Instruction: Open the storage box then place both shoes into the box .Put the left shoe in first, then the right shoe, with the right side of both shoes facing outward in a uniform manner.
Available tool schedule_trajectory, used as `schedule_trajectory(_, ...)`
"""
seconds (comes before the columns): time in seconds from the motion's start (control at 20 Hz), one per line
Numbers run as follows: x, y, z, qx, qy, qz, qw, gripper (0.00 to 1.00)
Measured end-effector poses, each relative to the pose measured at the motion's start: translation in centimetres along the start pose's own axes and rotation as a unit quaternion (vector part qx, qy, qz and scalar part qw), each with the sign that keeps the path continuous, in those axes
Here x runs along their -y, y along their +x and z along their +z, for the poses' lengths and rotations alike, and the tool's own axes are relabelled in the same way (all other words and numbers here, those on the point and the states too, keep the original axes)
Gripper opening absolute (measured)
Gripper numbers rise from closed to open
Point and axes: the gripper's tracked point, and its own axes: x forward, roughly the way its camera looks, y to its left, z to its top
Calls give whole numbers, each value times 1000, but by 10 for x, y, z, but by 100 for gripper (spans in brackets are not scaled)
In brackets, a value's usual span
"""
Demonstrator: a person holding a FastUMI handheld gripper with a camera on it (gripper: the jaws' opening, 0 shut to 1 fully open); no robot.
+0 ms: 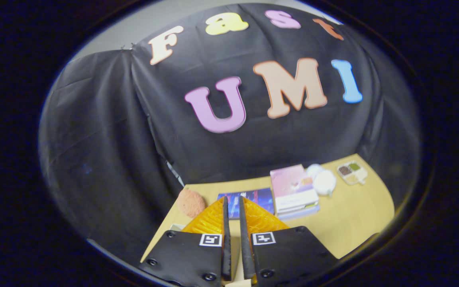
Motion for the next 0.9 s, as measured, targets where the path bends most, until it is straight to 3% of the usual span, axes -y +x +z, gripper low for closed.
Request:
schedule_trajectory(0.45, 1, -62, 138, 162, -66, -11, 984, 13)
schedule_trajectory(0.9, 2, -94, 180, 203, -82, -20, 976, 13)
